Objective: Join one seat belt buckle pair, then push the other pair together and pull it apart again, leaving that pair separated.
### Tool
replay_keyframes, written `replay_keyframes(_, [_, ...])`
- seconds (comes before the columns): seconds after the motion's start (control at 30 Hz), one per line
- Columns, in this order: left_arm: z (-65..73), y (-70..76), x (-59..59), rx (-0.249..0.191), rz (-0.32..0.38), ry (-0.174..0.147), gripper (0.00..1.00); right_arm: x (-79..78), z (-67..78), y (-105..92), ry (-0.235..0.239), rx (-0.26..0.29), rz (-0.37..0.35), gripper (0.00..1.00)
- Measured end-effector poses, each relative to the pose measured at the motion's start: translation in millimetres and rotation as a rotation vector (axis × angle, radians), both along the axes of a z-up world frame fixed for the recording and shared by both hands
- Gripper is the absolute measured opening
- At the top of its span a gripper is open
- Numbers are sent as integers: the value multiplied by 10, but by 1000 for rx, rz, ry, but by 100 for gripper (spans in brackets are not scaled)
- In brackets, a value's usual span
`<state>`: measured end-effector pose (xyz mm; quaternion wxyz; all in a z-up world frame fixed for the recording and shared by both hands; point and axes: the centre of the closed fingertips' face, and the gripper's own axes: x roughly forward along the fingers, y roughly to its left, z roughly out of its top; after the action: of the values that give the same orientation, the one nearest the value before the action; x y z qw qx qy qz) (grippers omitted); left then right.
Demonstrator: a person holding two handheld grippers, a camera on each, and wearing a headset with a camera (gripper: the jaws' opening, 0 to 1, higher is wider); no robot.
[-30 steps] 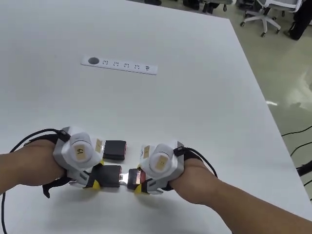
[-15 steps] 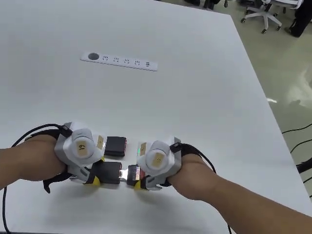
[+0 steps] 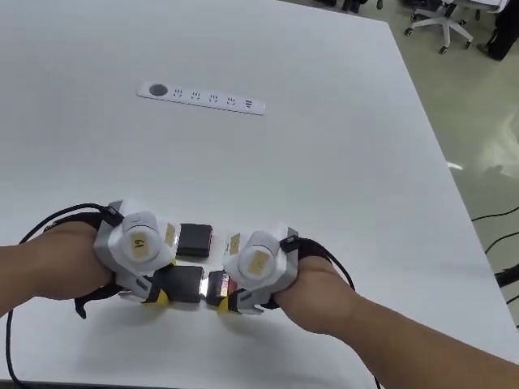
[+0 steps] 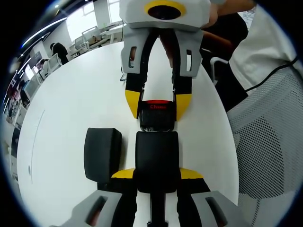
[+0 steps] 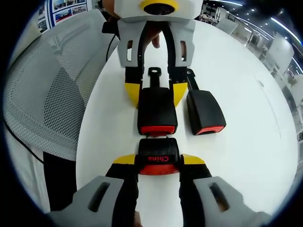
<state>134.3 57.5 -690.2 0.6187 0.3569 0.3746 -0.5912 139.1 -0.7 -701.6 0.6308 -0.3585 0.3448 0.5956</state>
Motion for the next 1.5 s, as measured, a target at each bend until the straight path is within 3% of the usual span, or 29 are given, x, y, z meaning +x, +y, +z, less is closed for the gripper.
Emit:
replay_keyframes(0.27, [-3,46,-5,-62,21,8,31,-27,17,1,-11,-3,34,30])
replay_keyframes(0.47, [-15,50,6,-39,19,10,31,-50,41,16,-14,19,17,30])
replay_keyframes(1.1, [21,46,9,-43,35,23,31,-80,87,12,8,18,19,30])
replay_keyframes(1.5, [16,64,19,-2,39,30,33,-62,121,21,-8,9,21,33])
